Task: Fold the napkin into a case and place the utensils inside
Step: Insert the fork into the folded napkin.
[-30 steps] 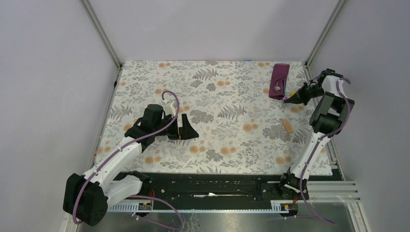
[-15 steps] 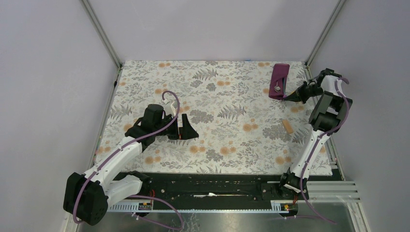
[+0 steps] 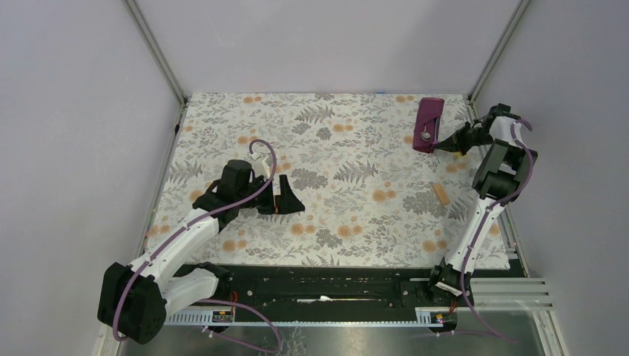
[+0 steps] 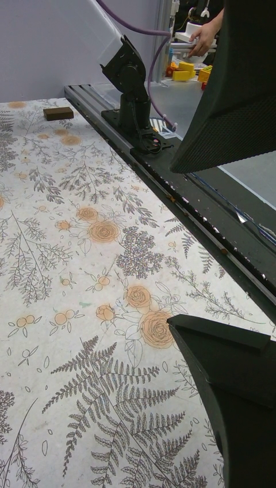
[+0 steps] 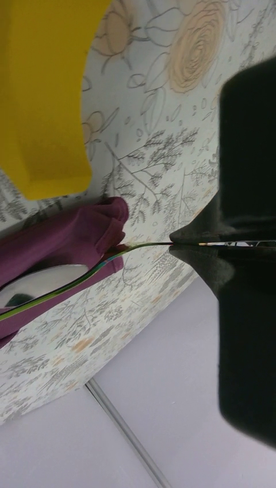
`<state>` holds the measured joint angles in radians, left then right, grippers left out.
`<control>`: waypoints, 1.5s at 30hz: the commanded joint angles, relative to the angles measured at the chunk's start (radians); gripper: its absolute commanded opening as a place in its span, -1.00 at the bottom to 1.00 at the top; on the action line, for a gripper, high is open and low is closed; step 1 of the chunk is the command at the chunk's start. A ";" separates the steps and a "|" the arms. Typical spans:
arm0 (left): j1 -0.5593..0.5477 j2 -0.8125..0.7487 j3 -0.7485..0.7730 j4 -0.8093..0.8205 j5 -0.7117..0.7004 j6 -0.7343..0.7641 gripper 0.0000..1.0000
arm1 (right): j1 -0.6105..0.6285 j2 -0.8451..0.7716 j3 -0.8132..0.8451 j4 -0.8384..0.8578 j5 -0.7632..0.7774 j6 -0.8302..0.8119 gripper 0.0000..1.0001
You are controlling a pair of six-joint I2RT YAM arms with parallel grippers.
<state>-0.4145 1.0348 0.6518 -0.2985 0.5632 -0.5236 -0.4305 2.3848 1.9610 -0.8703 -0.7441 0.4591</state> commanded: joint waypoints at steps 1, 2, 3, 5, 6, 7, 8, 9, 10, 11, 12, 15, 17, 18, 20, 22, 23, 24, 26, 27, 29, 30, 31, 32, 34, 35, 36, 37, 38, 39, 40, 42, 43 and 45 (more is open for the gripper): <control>-0.003 0.002 0.017 0.026 -0.010 0.017 0.97 | 0.011 0.043 0.073 0.039 -0.034 0.040 -1.00; -0.004 0.001 0.017 0.027 -0.009 0.017 0.97 | 0.013 0.049 0.084 0.042 -0.033 0.042 -1.00; -0.003 0.002 0.017 0.026 -0.008 0.017 0.97 | 0.015 0.055 0.090 0.042 -0.032 0.045 -1.00; -0.003 0.001 0.016 0.027 -0.005 0.015 0.97 | 0.018 0.062 0.092 0.045 -0.039 0.050 -1.00; -0.004 0.002 0.016 0.027 -0.004 0.015 0.97 | 0.019 0.061 0.087 0.048 -0.047 0.055 -1.00; -0.003 0.002 0.016 0.025 -0.004 0.016 0.97 | 0.023 0.055 0.078 0.056 -0.057 0.059 -1.00; -0.003 0.002 0.016 0.024 -0.005 0.017 0.97 | 0.026 0.047 0.071 0.060 -0.052 0.058 -1.00; -0.003 0.003 0.016 0.026 -0.005 0.016 0.97 | 0.028 0.037 0.067 0.052 -0.037 0.053 -1.00; -0.002 0.002 0.017 0.027 -0.005 0.016 0.97 | 0.029 0.028 0.057 0.051 -0.035 0.047 -1.00; -0.002 0.003 0.015 0.029 -0.005 0.016 0.97 | 0.029 0.019 0.047 0.049 -0.036 0.044 -1.00; -0.003 0.003 0.014 0.030 -0.004 0.015 0.97 | 0.028 0.012 0.039 0.050 -0.039 0.044 -1.00; -0.003 -0.001 0.014 0.027 -0.003 0.014 0.97 | 0.027 -0.005 0.026 0.053 -0.037 0.047 -1.00; -0.003 -0.002 0.014 0.027 -0.002 0.015 0.97 | 0.028 -0.003 0.037 0.051 -0.045 0.055 -1.00; -0.003 -0.004 0.014 0.025 -0.002 0.016 0.97 | 0.028 -0.002 0.042 0.052 -0.054 0.062 -1.00; -0.003 -0.006 0.014 0.024 -0.003 0.017 0.97 | 0.029 -0.006 0.051 0.060 -0.071 0.078 -1.00; -0.003 -0.004 0.014 0.026 -0.002 0.017 0.97 | 0.029 -0.016 0.058 0.061 -0.065 0.088 -1.00; -0.003 -0.005 0.015 0.027 -0.002 0.016 0.97 | 0.028 -0.022 0.060 0.060 -0.065 0.090 -1.00; -0.003 -0.004 0.014 0.028 -0.002 0.016 0.97 | 0.029 -0.024 0.064 0.060 -0.070 0.091 -1.00; -0.004 -0.004 0.012 0.031 0.002 0.015 0.97 | 0.027 -0.027 0.069 0.057 -0.076 0.091 -1.00; -0.004 -0.005 0.012 0.032 0.001 0.015 0.97 | 0.028 -0.026 0.071 0.057 -0.074 0.093 -1.00; -0.003 -0.005 0.012 0.030 0.002 0.014 0.97 | 0.027 -0.013 0.084 0.052 -0.071 0.094 -1.00; -0.004 -0.005 0.012 0.030 0.003 0.015 0.97 | 0.027 -0.004 0.092 0.049 -0.074 0.095 -1.00; -0.004 -0.006 0.013 0.028 0.002 0.015 0.97 | 0.027 0.003 0.099 0.049 -0.077 0.097 -1.00; -0.003 -0.007 0.012 0.028 0.000 0.016 0.97 | 0.027 0.009 0.106 0.050 -0.077 0.099 -1.00; -0.004 -0.006 0.012 0.026 0.000 0.016 0.97 | 0.027 0.022 0.123 0.048 -0.064 0.098 -1.00; -0.004 -0.005 0.012 0.027 -0.002 0.016 0.97 | 0.027 0.031 0.132 0.047 -0.064 0.099 -1.00; -0.004 -0.004 0.013 0.026 -0.001 0.015 0.97 | 0.027 0.043 0.141 0.046 -0.068 0.098 -1.00; -0.004 -0.003 0.012 0.026 -0.001 0.015 0.97 | 0.027 0.055 0.150 0.043 -0.071 0.097 -1.00; -0.004 -0.003 0.013 0.027 0.000 0.016 0.97 | 0.027 0.064 0.160 0.043 -0.074 0.098 -1.00; -0.004 -0.002 0.014 0.026 0.000 0.017 0.97 | 0.027 0.073 0.165 0.045 -0.075 0.098 -1.00; -0.004 -0.001 0.015 0.025 -0.001 0.017 0.97 | 0.027 0.079 0.168 0.045 -0.074 0.094 -1.00; -0.004 -0.001 0.014 0.024 -0.002 0.016 0.97 | 0.027 0.089 0.174 0.044 -0.061 0.087 -1.00; -0.004 0.000 0.014 0.024 -0.003 0.017 0.97 | 0.027 0.097 0.176 0.044 -0.061 0.084 -1.00; -0.004 0.002 0.015 0.022 -0.004 0.017 0.97 | 0.027 0.107 0.179 0.044 -0.065 0.082 -1.00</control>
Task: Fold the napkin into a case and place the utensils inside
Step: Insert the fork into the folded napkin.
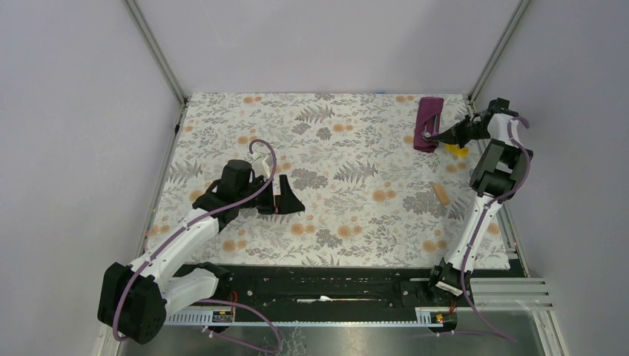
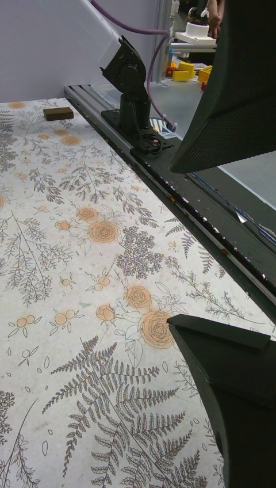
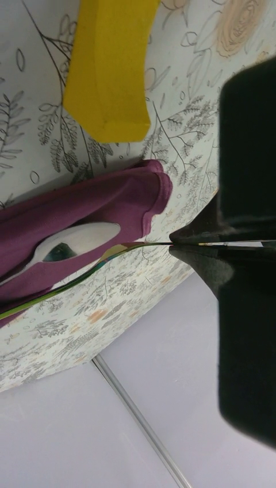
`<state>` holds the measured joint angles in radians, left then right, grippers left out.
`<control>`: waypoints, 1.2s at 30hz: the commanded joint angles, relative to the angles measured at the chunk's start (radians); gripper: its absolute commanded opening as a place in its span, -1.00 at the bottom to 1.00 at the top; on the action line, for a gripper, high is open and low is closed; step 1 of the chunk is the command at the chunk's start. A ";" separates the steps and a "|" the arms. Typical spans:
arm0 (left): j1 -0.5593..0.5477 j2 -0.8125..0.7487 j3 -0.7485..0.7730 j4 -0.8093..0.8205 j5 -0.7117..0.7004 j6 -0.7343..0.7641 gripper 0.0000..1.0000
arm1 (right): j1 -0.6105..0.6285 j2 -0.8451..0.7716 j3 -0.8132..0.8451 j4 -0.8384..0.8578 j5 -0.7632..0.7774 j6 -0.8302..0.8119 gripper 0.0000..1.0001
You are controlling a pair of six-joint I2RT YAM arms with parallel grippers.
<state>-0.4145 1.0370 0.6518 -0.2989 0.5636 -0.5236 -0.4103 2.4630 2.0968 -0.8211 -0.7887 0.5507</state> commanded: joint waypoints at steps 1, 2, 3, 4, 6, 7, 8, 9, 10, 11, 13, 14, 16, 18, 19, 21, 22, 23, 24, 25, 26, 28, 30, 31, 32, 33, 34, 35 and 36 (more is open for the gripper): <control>-0.003 0.000 0.015 0.023 -0.005 0.017 0.97 | 0.007 0.037 0.047 -0.006 -0.020 -0.014 -1.00; -0.003 0.000 0.015 0.023 -0.005 0.017 0.97 | 0.007 0.043 0.049 -0.006 -0.019 -0.017 -1.00; -0.004 0.001 0.015 0.024 -0.005 0.016 0.97 | 0.007 0.049 0.051 -0.006 -0.017 -0.020 -1.00; -0.004 0.001 0.016 0.022 -0.004 0.017 0.97 | 0.007 0.056 0.055 -0.006 -0.016 -0.024 -1.00; -0.004 0.000 0.016 0.020 -0.004 0.017 0.97 | 0.007 0.068 0.068 -0.006 -0.014 -0.033 -1.00; -0.004 0.001 0.016 0.020 -0.005 0.018 0.97 | 0.007 0.074 0.074 -0.006 -0.013 -0.035 -1.00; -0.004 0.000 0.016 0.020 -0.005 0.018 0.97 | 0.007 0.078 0.077 -0.005 -0.013 -0.035 -1.00; -0.004 0.000 0.016 0.019 -0.007 0.017 0.97 | 0.007 0.085 0.082 -0.006 -0.016 -0.035 -1.00; -0.004 -0.001 0.016 0.018 -0.008 0.018 0.97 | 0.007 0.091 0.089 -0.006 -0.018 -0.036 -1.00; -0.004 -0.001 0.016 0.017 -0.008 0.019 0.97 | 0.007 0.098 0.098 -0.008 -0.017 -0.036 -1.00; -0.004 -0.001 0.016 0.017 -0.008 0.018 0.97 | 0.005 0.109 0.121 -0.013 -0.014 -0.035 -1.00; -0.004 0.000 0.016 0.016 -0.009 0.019 0.97 | 0.005 0.115 0.135 -0.015 -0.013 -0.035 -1.00; -0.003 0.000 0.016 0.016 -0.008 0.019 0.97 | 0.004 0.130 0.159 -0.025 -0.013 -0.033 -1.00; -0.004 0.001 0.016 0.017 -0.007 0.019 0.97 | 0.004 0.136 0.169 -0.029 -0.012 -0.033 -1.00; -0.004 0.001 0.016 0.017 -0.008 0.018 0.97 | 0.004 0.135 0.168 -0.029 -0.010 -0.033 -1.00; -0.003 0.001 0.014 0.018 -0.007 0.017 0.97 | 0.004 0.129 0.163 -0.029 -0.011 -0.039 -1.00; -0.004 0.001 0.014 0.018 -0.008 0.017 0.97 | 0.004 0.122 0.160 -0.029 -0.014 -0.044 -1.00; -0.004 0.003 0.014 0.019 -0.008 0.017 0.97 | 0.002 0.116 0.157 -0.029 -0.016 -0.047 -1.00; -0.003 0.002 0.014 0.018 -0.009 0.016 0.97 | 0.001 0.108 0.154 -0.031 -0.013 -0.049 -1.00; -0.003 0.003 0.014 0.021 -0.006 0.016 0.97 | -0.001 0.103 0.151 -0.035 -0.008 -0.051 -1.00; -0.003 0.004 0.014 0.022 -0.005 0.016 0.97 | -0.003 0.096 0.153 -0.041 0.002 -0.060 -1.00; -0.003 0.004 0.013 0.024 -0.004 0.016 0.97 | -0.005 0.093 0.160 -0.051 0.017 -0.073 -1.00; -0.003 0.003 0.011 0.023 -0.003 0.017 0.97 | -0.007 0.100 0.174 -0.067 0.023 -0.083 -0.90; -0.004 0.003 0.011 0.024 -0.003 0.016 0.97 | -0.007 0.105 0.181 -0.073 0.028 -0.086 -0.87; -0.004 0.003 0.012 0.024 -0.004 0.015 0.97 | -0.007 0.108 0.186 -0.076 0.035 -0.092 -0.84; -0.002 0.003 0.011 0.024 -0.004 0.015 0.97 | -0.007 0.109 0.186 -0.076 0.039 -0.094 -0.81; -0.004 0.002 0.011 0.024 -0.004 0.015 0.97 | -0.007 0.111 0.187 -0.076 0.045 -0.096 -0.75; -0.004 0.001 0.011 0.024 -0.002 0.016 0.97 | -0.007 0.109 0.185 -0.076 0.050 -0.099 -0.68; -0.004 0.003 0.011 0.024 -0.003 0.015 0.97 | -0.007 0.105 0.183 -0.075 0.055 -0.101 -0.64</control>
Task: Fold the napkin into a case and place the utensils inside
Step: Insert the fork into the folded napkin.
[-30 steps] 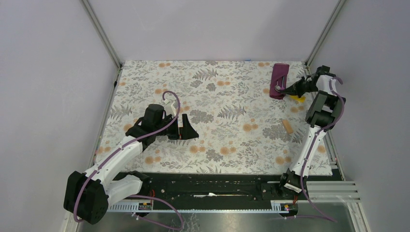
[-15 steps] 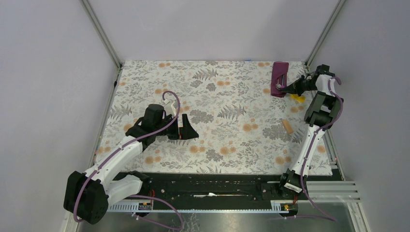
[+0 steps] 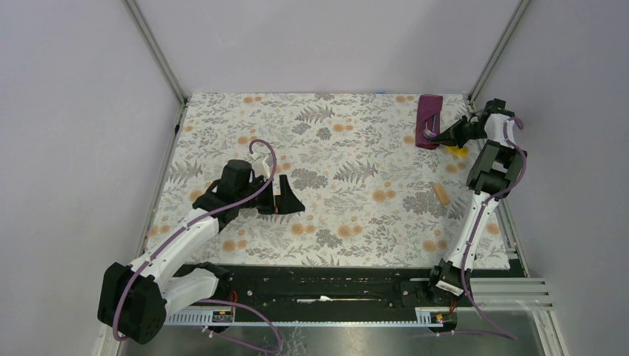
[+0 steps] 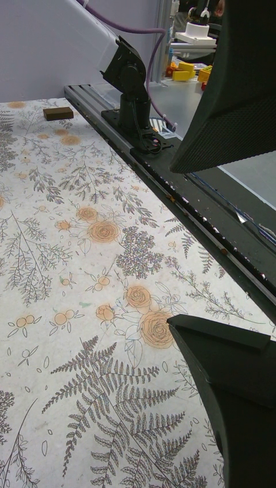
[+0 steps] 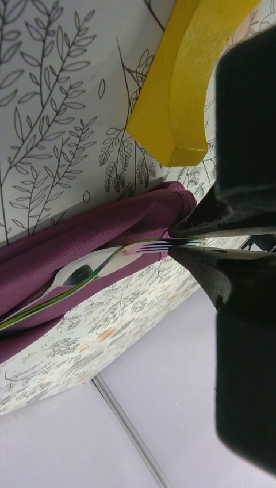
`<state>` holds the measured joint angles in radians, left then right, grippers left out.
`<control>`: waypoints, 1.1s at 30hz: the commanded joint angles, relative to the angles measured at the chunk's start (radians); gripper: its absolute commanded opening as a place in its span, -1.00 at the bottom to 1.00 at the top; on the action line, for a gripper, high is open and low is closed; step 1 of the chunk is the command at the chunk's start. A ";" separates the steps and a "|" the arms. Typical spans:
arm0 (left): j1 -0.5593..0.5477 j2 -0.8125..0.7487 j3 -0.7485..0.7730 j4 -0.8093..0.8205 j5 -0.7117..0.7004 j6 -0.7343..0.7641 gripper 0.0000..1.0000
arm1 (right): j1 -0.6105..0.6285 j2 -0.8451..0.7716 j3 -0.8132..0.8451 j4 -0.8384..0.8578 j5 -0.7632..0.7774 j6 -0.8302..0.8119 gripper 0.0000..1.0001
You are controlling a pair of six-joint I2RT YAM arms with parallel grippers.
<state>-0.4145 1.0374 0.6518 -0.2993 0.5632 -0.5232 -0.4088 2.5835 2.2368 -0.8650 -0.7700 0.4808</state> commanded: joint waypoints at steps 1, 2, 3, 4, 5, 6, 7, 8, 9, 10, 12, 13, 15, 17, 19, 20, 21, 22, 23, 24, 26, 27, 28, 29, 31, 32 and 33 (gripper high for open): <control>-0.003 0.002 0.011 0.024 -0.003 0.014 0.97 | -0.008 -0.022 0.039 -0.028 0.046 -0.035 -0.60; -0.004 0.002 0.011 0.026 -0.003 0.015 0.97 | -0.008 -0.031 0.028 -0.022 0.055 -0.035 -0.58; -0.004 0.003 0.010 0.026 -0.001 0.015 0.97 | -0.008 -0.037 0.024 -0.016 0.062 -0.034 -0.57; -0.004 0.002 0.010 0.028 -0.002 0.014 0.97 | -0.008 -0.042 0.021 -0.010 0.063 -0.033 -0.57; -0.004 0.003 0.009 0.029 -0.002 0.015 0.97 | -0.008 -0.046 0.018 -0.006 0.066 -0.031 -0.57; -0.004 0.003 0.008 0.028 -0.001 0.014 0.97 | -0.008 -0.051 0.015 -0.001 0.072 -0.026 -0.56; -0.004 0.003 0.008 0.028 -0.001 0.013 0.97 | -0.008 -0.056 0.010 0.007 0.073 -0.023 -0.56; -0.004 0.003 0.008 0.029 0.000 0.012 0.97 | -0.008 -0.063 0.000 0.020 0.073 -0.017 -0.56; -0.004 0.003 0.008 0.030 0.000 0.014 0.97 | -0.008 -0.069 -0.010 0.031 0.073 -0.010 -0.59; -0.004 0.003 0.007 0.031 0.000 0.014 0.97 | -0.008 -0.073 -0.016 0.040 0.073 -0.003 -0.63; -0.004 0.003 0.006 0.031 0.000 0.013 0.97 | -0.008 -0.080 -0.024 0.048 0.083 0.006 -0.69; -0.004 0.003 0.006 0.031 0.001 0.012 0.97 | -0.008 -0.085 -0.030 0.055 0.085 0.011 -0.70; -0.004 0.003 0.006 0.031 0.003 0.013 0.97 | -0.010 -0.098 -0.046 0.080 0.085 0.028 -0.74; -0.004 0.002 0.006 0.031 0.003 0.011 0.97 | -0.013 -0.120 -0.065 0.113 0.081 0.050 -0.76; -0.004 0.002 0.006 0.032 0.003 0.012 0.97 | -0.014 -0.136 -0.082 0.141 0.075 0.070 -0.77; -0.004 0.001 0.006 0.033 0.004 0.012 0.97 | -0.015 -0.138 -0.080 0.145 0.075 0.076 -0.77; -0.004 0.001 0.006 0.032 0.003 0.012 0.97 | -0.016 -0.138 -0.074 0.146 0.074 0.081 -0.77; -0.004 0.001 0.005 0.033 0.003 0.011 0.97 | -0.016 -0.136 -0.066 0.146 0.073 0.083 -0.76; -0.004 0.001 0.006 0.033 0.003 0.011 0.97 | -0.017 -0.134 -0.060 0.146 0.071 0.085 -0.75; -0.004 0.001 0.004 0.035 0.004 0.011 0.97 | -0.018 -0.128 -0.054 0.142 0.066 0.087 -0.75; -0.004 0.001 0.004 0.037 0.005 0.012 0.97 | -0.021 -0.119 -0.045 0.137 0.063 0.087 -0.74; -0.004 0.000 0.003 0.036 0.004 0.012 0.97 | -0.021 -0.117 -0.045 0.136 0.064 0.086 -0.73; -0.004 0.000 0.003 0.036 0.004 0.012 0.97 | -0.021 -0.117 -0.045 0.136 0.066 0.085 -0.72; -0.004 0.001 0.004 0.036 0.005 0.012 0.97 | -0.021 -0.114 -0.045 0.136 0.067 0.083 -0.71; -0.004 0.001 0.004 0.037 0.007 0.012 0.97 | -0.021 -0.105 -0.039 0.136 0.064 0.082 -0.70; -0.004 0.001 0.004 0.038 0.007 0.012 0.97 | -0.021 -0.099 -0.034 0.135 0.066 0.085 -0.70; -0.004 0.001 0.003 0.037 0.008 0.012 0.97 | -0.021 -0.095 -0.030 0.135 0.063 0.084 -0.71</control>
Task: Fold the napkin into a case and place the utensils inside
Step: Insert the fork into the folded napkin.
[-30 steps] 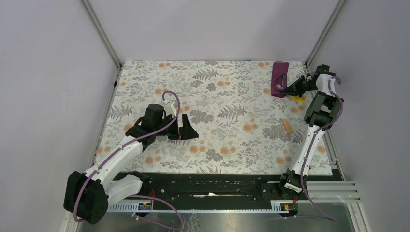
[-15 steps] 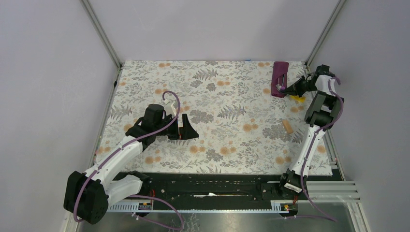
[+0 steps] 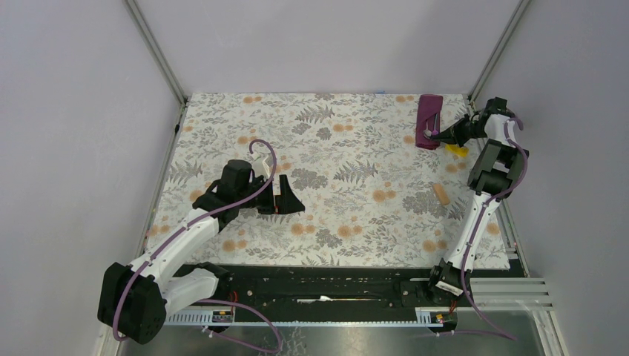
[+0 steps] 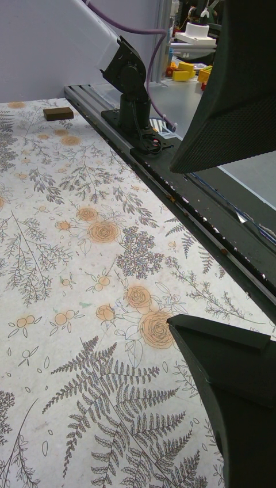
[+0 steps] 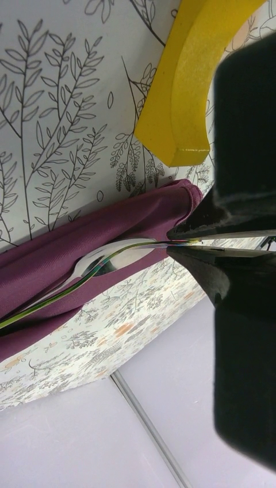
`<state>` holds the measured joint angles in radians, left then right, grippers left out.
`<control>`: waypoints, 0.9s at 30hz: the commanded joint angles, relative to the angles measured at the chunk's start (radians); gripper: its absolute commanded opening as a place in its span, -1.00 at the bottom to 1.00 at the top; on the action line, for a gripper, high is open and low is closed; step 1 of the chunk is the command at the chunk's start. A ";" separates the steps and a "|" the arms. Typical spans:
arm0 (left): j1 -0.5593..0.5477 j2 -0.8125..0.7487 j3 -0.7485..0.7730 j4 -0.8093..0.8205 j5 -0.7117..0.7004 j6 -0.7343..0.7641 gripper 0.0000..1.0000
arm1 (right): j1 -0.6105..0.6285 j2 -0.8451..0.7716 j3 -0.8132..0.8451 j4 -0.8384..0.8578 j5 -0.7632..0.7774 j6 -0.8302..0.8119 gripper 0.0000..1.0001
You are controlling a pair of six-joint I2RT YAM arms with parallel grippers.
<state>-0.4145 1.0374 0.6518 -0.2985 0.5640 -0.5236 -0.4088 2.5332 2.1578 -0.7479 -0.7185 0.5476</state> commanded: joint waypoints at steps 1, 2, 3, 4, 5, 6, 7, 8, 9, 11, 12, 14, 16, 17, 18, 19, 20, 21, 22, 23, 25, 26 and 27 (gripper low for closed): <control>-0.004 0.002 0.003 0.036 0.006 0.012 0.97 | -0.021 -0.040 0.053 0.016 0.011 0.016 -0.71; -0.004 0.002 0.003 0.036 0.005 0.013 0.97 | -0.021 -0.037 0.058 0.016 0.015 0.014 -0.71; -0.004 0.002 0.002 0.037 0.005 0.012 0.97 | -0.022 -0.033 0.064 0.015 0.019 0.011 -0.70; -0.004 0.002 0.002 0.038 0.005 0.013 0.97 | -0.022 -0.030 0.069 0.013 0.026 0.007 -0.70; -0.004 0.003 0.002 0.038 0.005 0.012 0.97 | -0.022 -0.024 0.073 0.012 0.031 0.004 -0.68; -0.004 0.002 0.002 0.038 0.006 0.011 0.97 | -0.024 -0.019 0.075 0.012 0.031 0.003 -0.66; -0.004 0.002 0.002 0.038 0.005 0.012 0.97 | -0.024 -0.013 0.079 0.012 0.029 0.002 -0.65; -0.004 0.003 0.002 0.036 0.005 0.013 0.97 | -0.024 -0.009 0.082 0.012 0.028 0.001 -0.63; -0.004 0.003 0.002 0.038 0.006 0.011 0.97 | -0.024 -0.007 0.084 0.011 0.031 -0.001 -0.62; -0.004 0.003 0.003 0.038 0.007 0.011 0.97 | -0.024 -0.004 0.088 0.012 0.035 -0.005 -0.59; -0.004 0.005 0.003 0.037 0.007 0.011 0.97 | -0.024 -0.003 0.088 0.012 0.037 -0.007 -0.58; -0.004 0.006 0.002 0.038 0.008 0.011 0.97 | -0.024 -0.001 0.092 0.011 0.036 -0.011 -0.53; -0.004 0.007 0.002 0.039 0.009 0.012 0.97 | -0.024 -0.002 0.098 0.005 0.040 -0.017 -0.50; -0.004 0.007 0.002 0.040 0.010 0.013 0.97 | -0.023 -0.006 0.100 0.002 0.045 -0.020 -0.48; -0.004 0.008 0.002 0.040 0.010 0.012 0.97 | -0.024 -0.011 0.101 -0.001 0.054 -0.024 -0.47; -0.004 0.009 0.002 0.040 0.010 0.011 0.97 | -0.024 -0.018 0.103 -0.007 0.069 -0.029 -0.44; -0.004 0.008 0.002 0.041 0.010 0.011 0.97 | -0.024 -0.024 0.108 -0.017 0.086 -0.037 -0.42; -0.004 0.007 0.002 0.039 0.011 0.011 0.97 | -0.024 -0.030 0.114 -0.030 0.102 -0.046 -0.39; -0.004 0.006 0.002 0.039 0.011 0.013 0.97 | -0.023 -0.038 0.117 -0.041 0.114 -0.053 -0.36; -0.004 0.007 0.002 0.039 0.012 0.013 0.97 | -0.023 -0.047 0.115 -0.047 0.125 -0.061 -0.33; -0.004 0.006 0.003 0.040 0.012 0.011 0.97 | -0.024 -0.069 0.106 -0.054 0.143 -0.073 -0.25; -0.004 0.005 0.002 0.040 0.011 0.012 0.97 | -0.024 -0.082 0.101 -0.056 0.154 -0.079 -0.20; -0.004 0.004 0.002 0.039 0.012 0.012 0.97 | -0.024 -0.096 0.097 -0.057 0.158 -0.085 -0.16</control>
<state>-0.4145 1.0451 0.6518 -0.2977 0.5644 -0.5236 -0.4091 2.5385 2.2204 -0.7845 -0.6361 0.5022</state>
